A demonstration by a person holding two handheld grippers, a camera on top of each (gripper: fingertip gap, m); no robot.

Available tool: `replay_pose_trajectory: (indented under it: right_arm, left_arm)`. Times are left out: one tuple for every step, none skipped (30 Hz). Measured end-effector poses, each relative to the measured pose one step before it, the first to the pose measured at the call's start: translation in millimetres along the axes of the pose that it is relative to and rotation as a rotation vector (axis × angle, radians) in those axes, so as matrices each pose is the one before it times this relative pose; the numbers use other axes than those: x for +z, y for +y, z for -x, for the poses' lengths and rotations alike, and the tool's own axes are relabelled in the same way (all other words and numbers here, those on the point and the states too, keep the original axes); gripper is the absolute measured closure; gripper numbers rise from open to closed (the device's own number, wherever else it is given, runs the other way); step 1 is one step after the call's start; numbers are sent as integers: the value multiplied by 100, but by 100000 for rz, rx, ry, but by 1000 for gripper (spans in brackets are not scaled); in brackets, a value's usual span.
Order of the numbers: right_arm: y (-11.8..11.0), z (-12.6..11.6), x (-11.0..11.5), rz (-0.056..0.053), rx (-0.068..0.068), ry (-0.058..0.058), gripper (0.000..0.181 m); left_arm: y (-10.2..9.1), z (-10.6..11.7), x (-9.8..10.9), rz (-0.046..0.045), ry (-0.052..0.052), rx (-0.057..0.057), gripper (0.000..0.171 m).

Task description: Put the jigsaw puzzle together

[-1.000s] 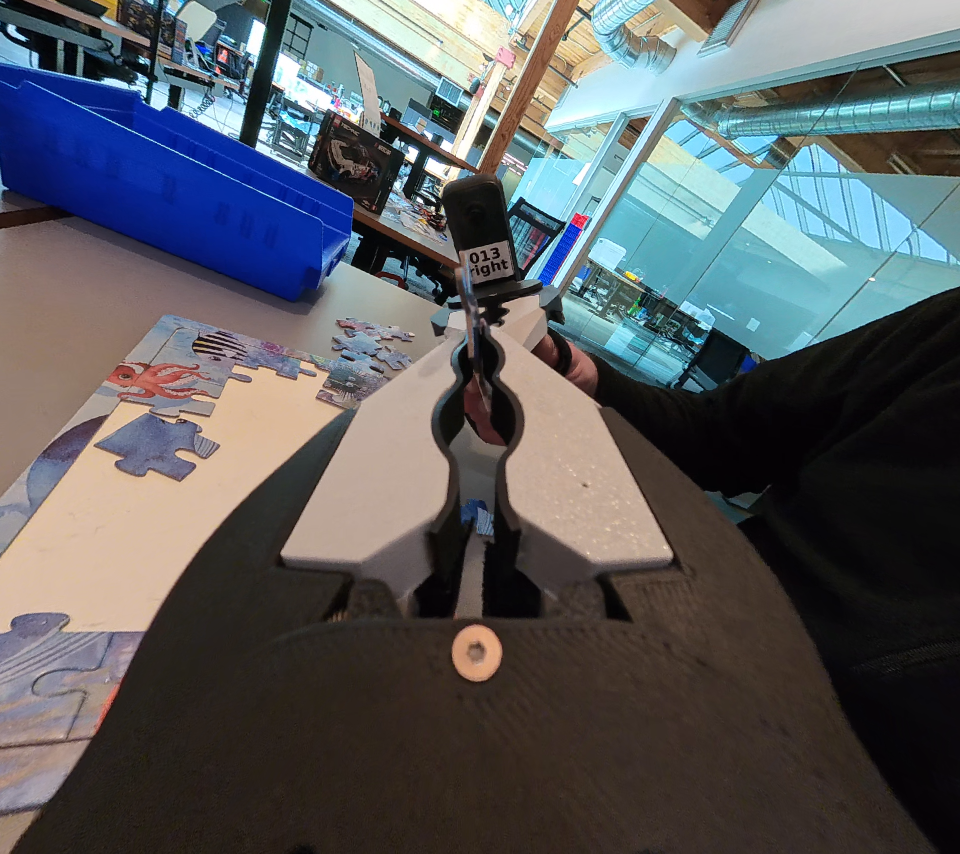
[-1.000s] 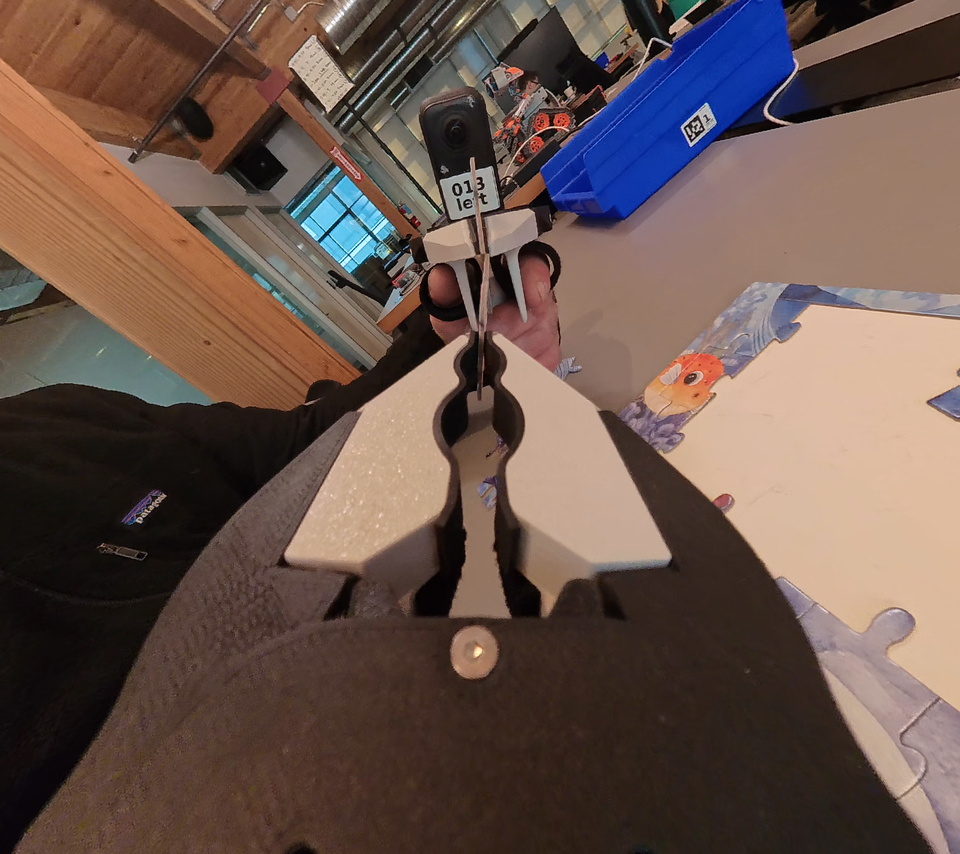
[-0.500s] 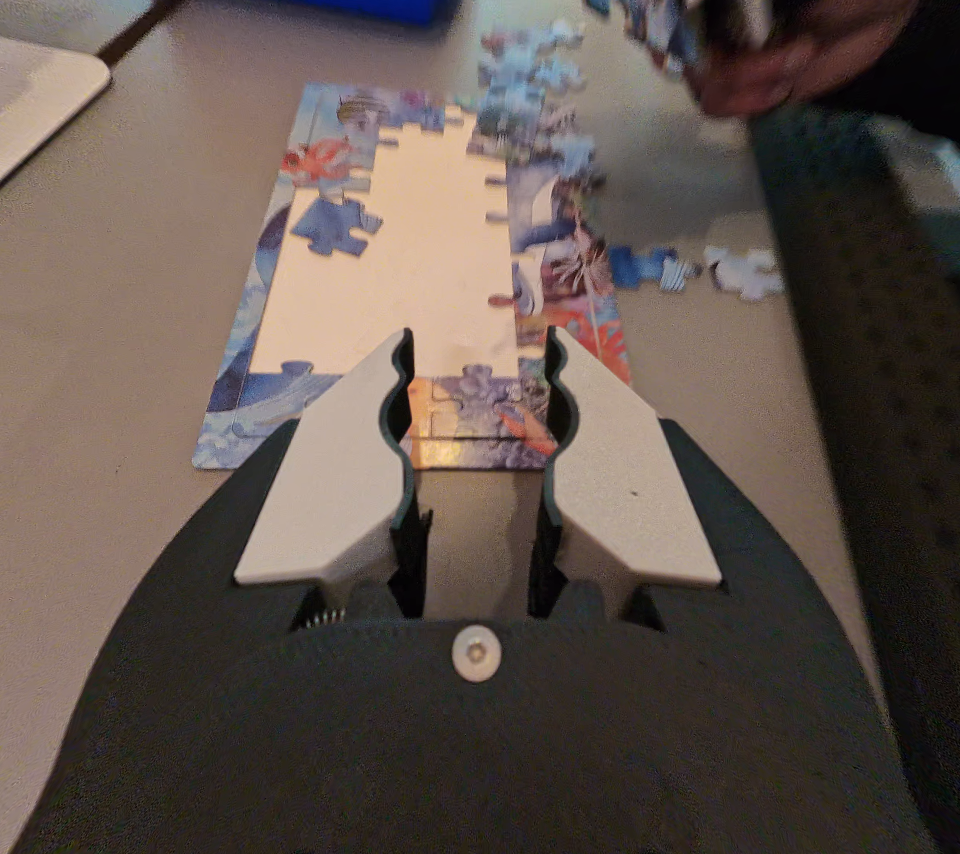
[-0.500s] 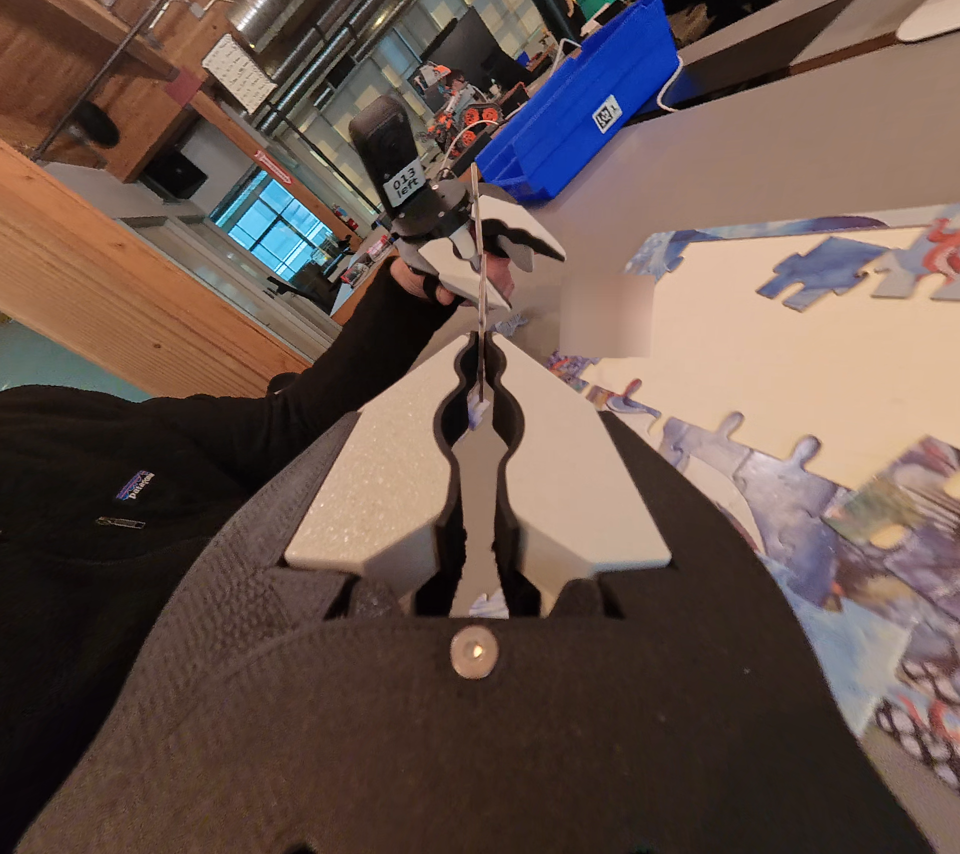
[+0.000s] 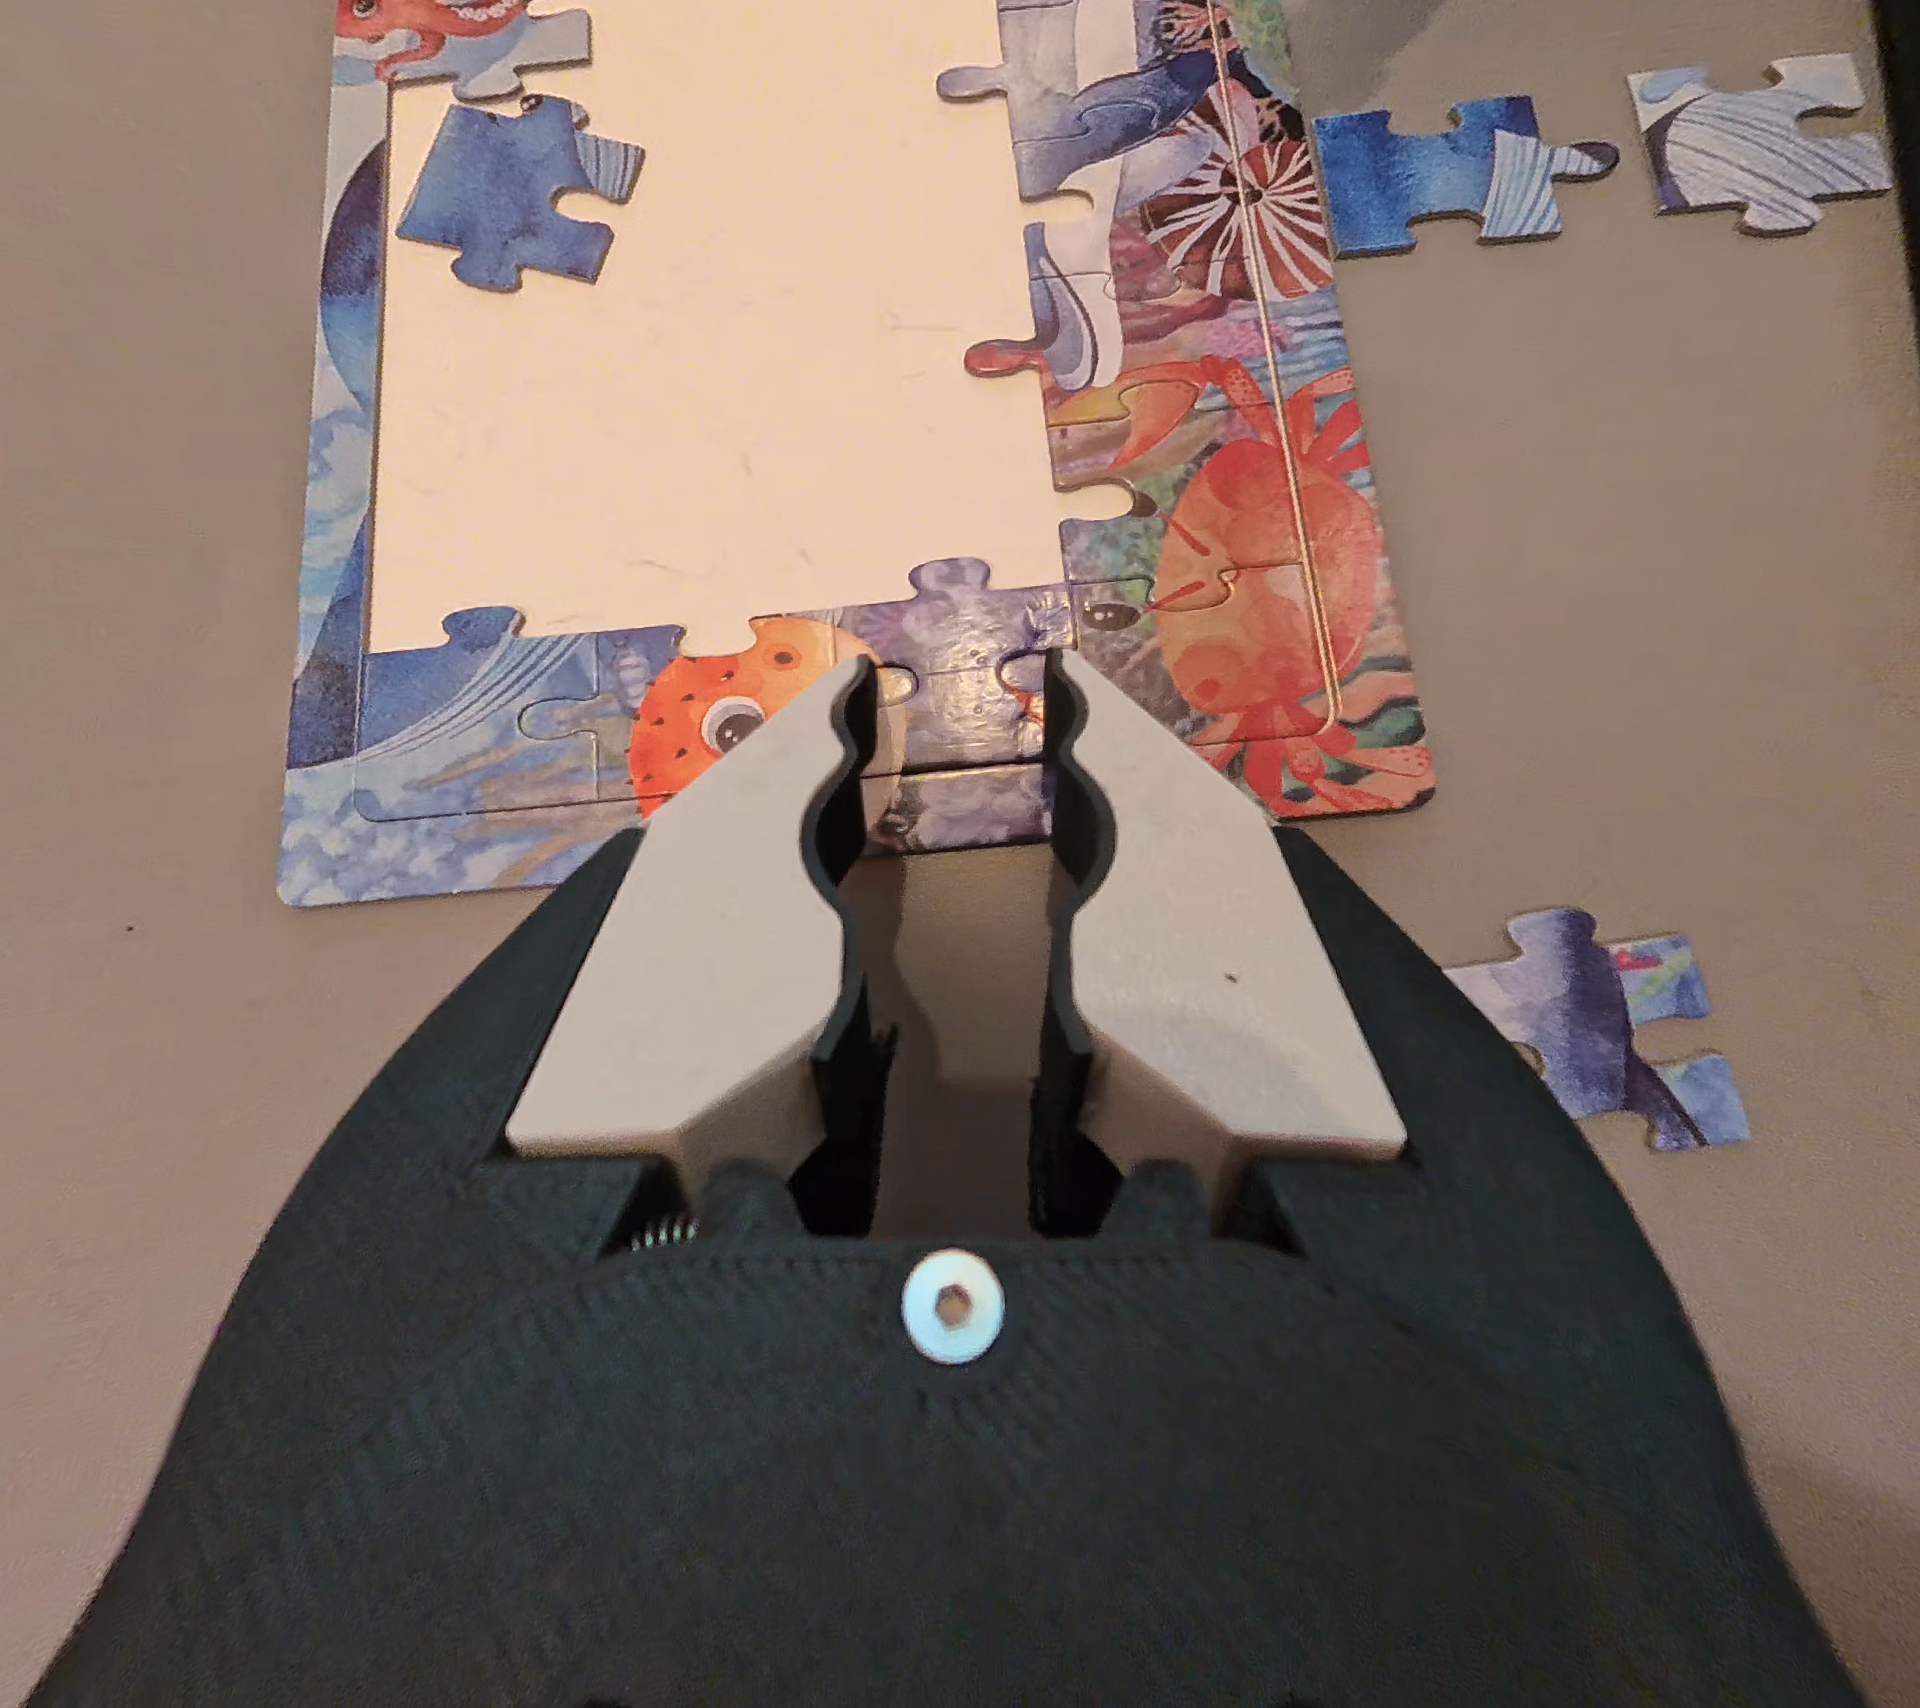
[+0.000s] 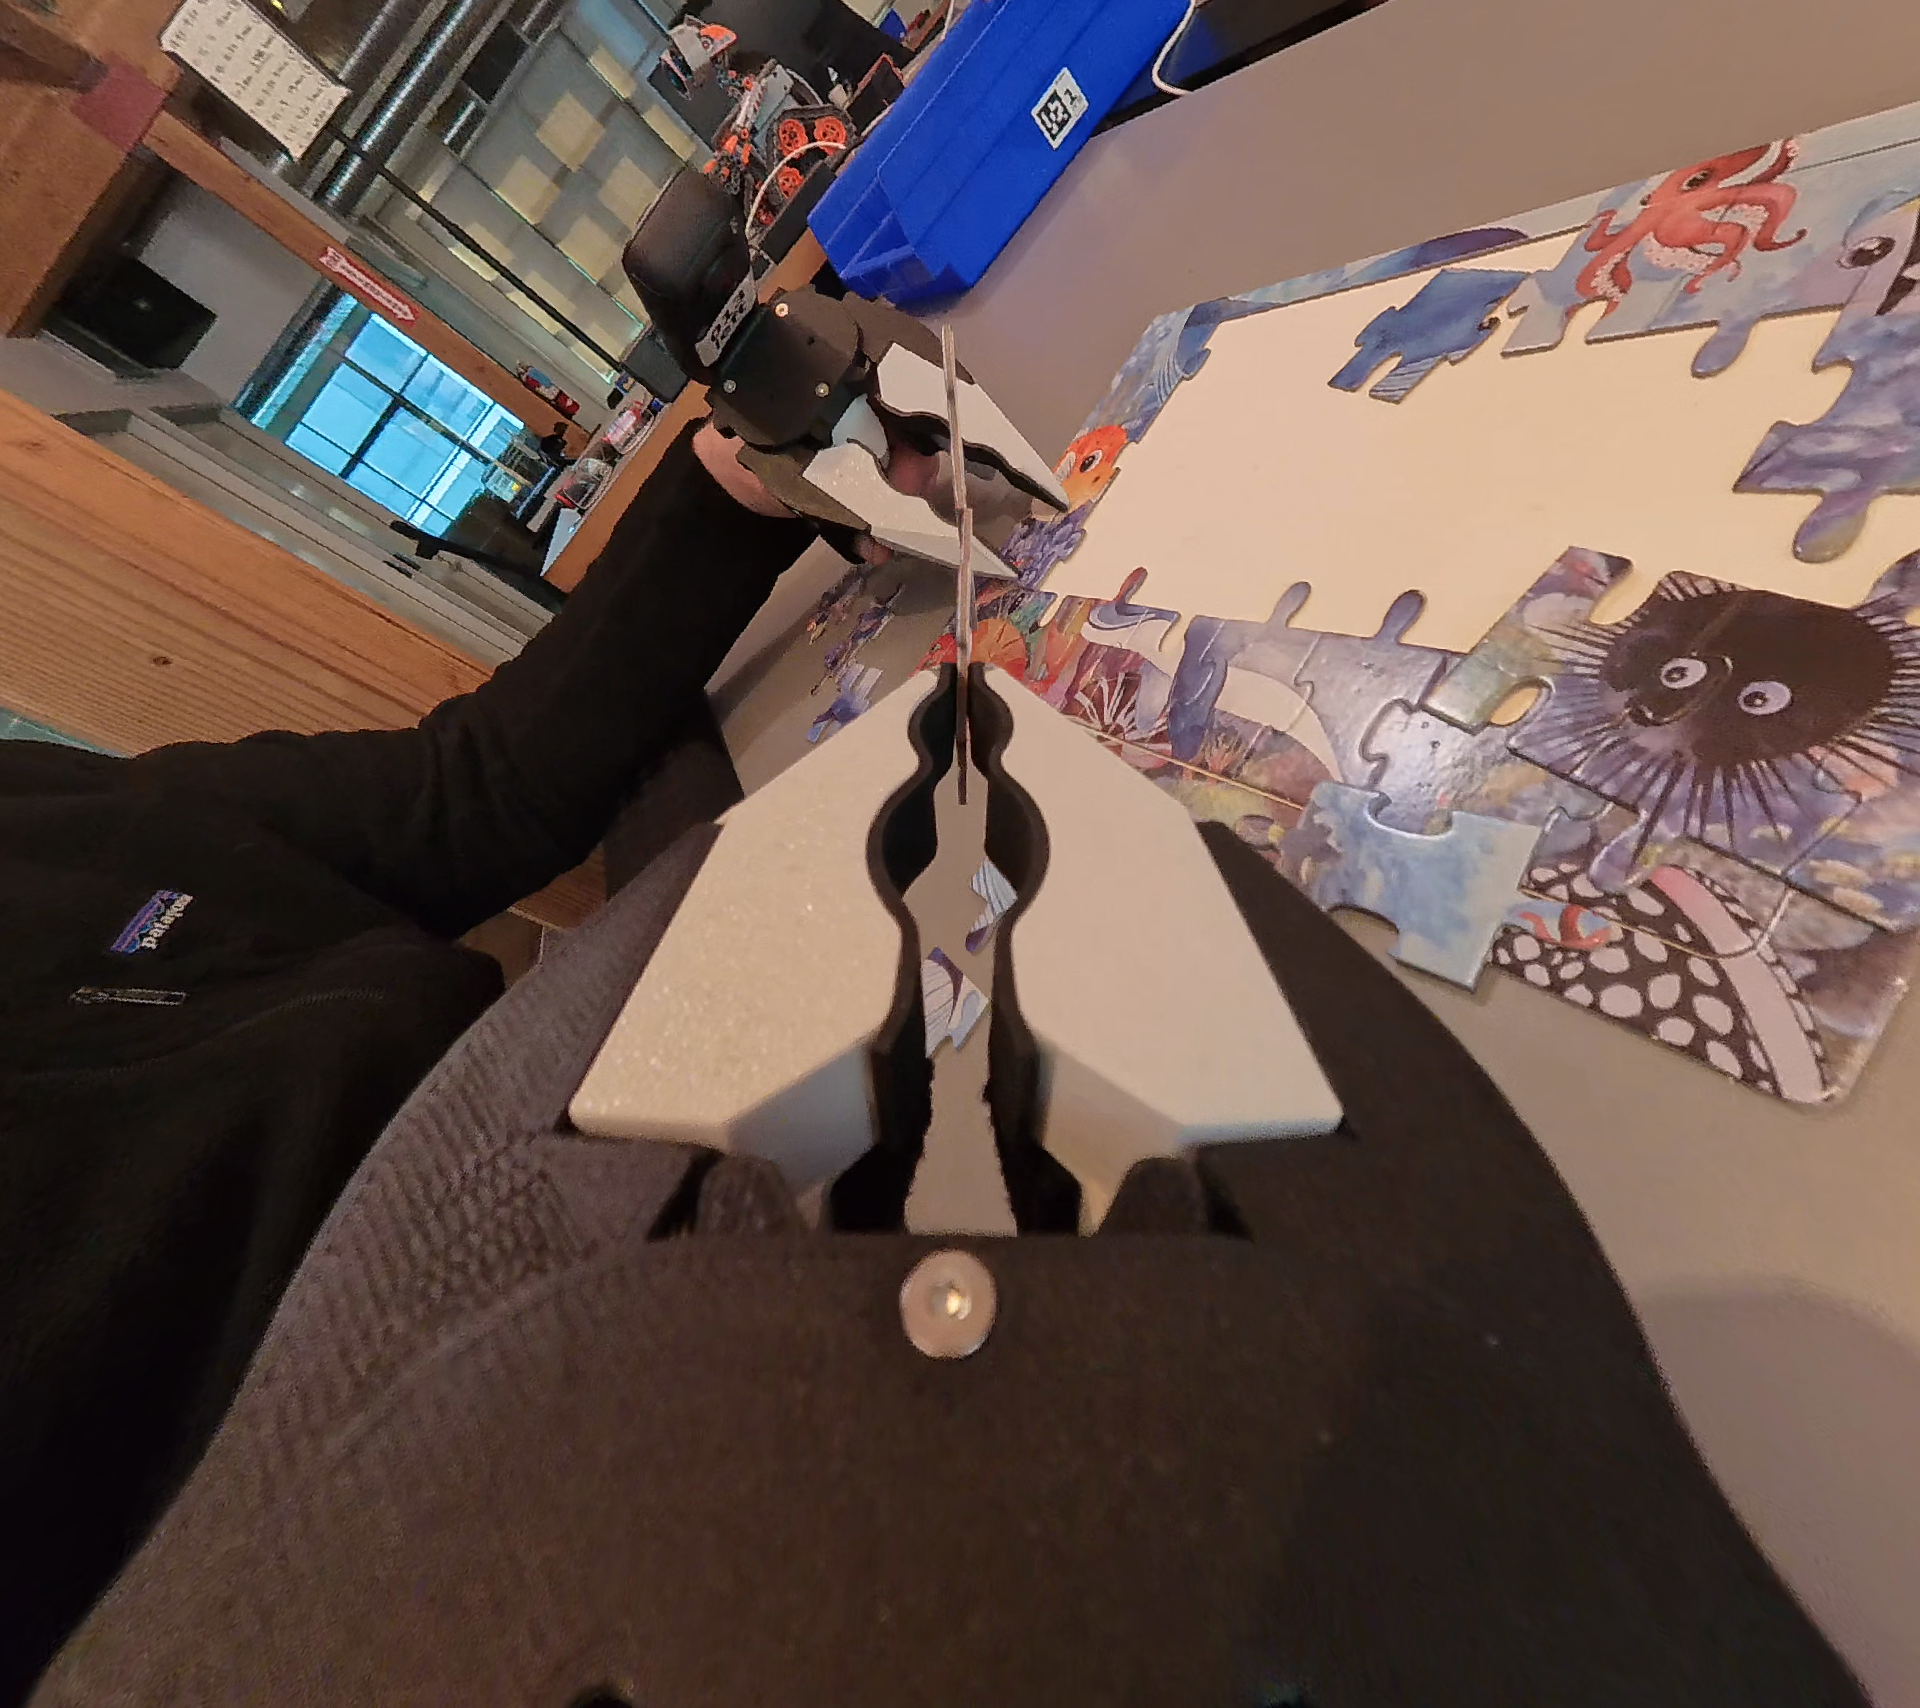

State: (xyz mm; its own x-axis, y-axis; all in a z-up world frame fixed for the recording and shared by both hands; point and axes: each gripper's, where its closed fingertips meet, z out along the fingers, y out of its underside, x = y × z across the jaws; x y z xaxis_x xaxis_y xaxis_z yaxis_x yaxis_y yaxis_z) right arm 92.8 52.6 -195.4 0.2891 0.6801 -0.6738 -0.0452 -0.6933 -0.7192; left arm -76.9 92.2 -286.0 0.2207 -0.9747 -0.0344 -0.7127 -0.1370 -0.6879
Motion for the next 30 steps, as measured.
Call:
replay_pose_trajectory:
  right_arm:
    - [106, 10, -88, 178, 99, -64, 181]
    - [100, -6, -94, 188, 31, 162, 181]
    - [85, -21, -108, 231, 31, 293, 181]
    - [62, 45, -130, 177, 108, 8, 181]
    - [42, 11, -174, 147, 161, 389, 181]
    - [113, -44, -207, 455, 164, 759, 181]
    - [200, -38, -225, 915, 315, 660, 181]
    - [290, -75, -270, 1299, 395, 859, 181]
    - [364, -286, -314, 1460, 486, 2171, 181]
    - [485, -268, -323, 2059, 473, 1811, 181]
    - [629, -209, -291, 2748, 995, 1014, 181]
    - [712, -282, -271, 3213, 1169, 1348, 181]
    - [696, -394, -261, 3249, 479, 2071, 181]
    - [540, -444, -258, 2312, 252, 2242, 181]
    - [420, -482, -224, 1751, 970, 2172, 181]
    - [354, -462, -150, 1824, 567, 1930, 181]
    - [185, -528, -110, 1103, 181, 2440, 181]
    - [55, -446, -58, 717, 271, 1800, 181]
    - [-121, -281, -1, -145, 254, 754, 181]
    - [-237, -437, 23, -903, 250, 1761, 181]
    - [-207, -399, 110, -544, -104, 1542, 181]
    - [-51, -184, 237, 796, -94, 216, 181]
    - [-116, -172, 257, 473, -394, 654, 180]
    - [-175, -244, 236, 75, -562, 1607, 178]
    - [-90, -192, 237, 647, -133, 1294, 172]
    - [-58, -83, 221, 833, 254, 647, 163]
    - [-95, -92, 145, 424, 188, 791, 154]
    - [-148, -172, 4, -378, -688, 1642, 151]
    - [-122, -281, -107, -341, -1190, 2616, 147]
    - [-49, -232, -139, 235, -1868, 2596, 140]
  left_arm:
    - [-10, 7, 25, -221, 99, -450, 141]
    - [-5, 4, 9, -165, -17, -322, 141]
    - [-2, -7, -15, -33, -137, -128, 141]
    - [8, -49, -22, 34, -41, 187, 141]
    - [6, -189, -52, -19, 949, -73, 136]
    - [-95, -145, -94, -704, 666, -214, 133]
    - [-245, -65, -163, -1407, 243, -237, 131]
    - [-311, -104, -205, -1470, 411, -140, 127]
    - [-328, -170, -199, -1203, 482, 409, 125]
    - [-306, -174, -148, -778, 99, 1152, 125]
    - [-252, -237, -38, -272, 252, 1174, 125]
    - [-168, -267, 36, 145, 543, 1024, 125]
    - [-23, -188, 104, 754, 223, 1039, 125]
    - [40, -47, 98, 782, -278, 782, 126]
    - [11, -9, 71, 159, -44, 115, 126]
    - [-68, 5, 24, -490, 227, -516, 126]
    - [-26, 52, -10, -370, 62, -557, 125]
    - [58, 86, -14, 197, -306, -149, 125]
    - [64, 65, -18, 255, -392, 105, 125]
    - [-8, 27, -24, -241, -118, -119, 126]
    - [-24, 48, -27, -331, -136, -311, 126]
    - [34, 77, -28, 80, -318, -206, 125]
    - [50, 77, -26, 135, -320, -62, 125]
    - [20, 59, -26, -113, -113, -247, 125]
    - [41, 34, -13, -22, -37, -278, 125]
    - [67, 56, -24, 207, -196, -110, 125]
    - [61, 88, -52, 130, -319, -131, 124]
    - [32, 105, -78, -61, -363, -226, 123]
    - [23, 113, -105, -173, -393, -273, 123]
    - [28, 100, -124, -169, -229, -346, 122]
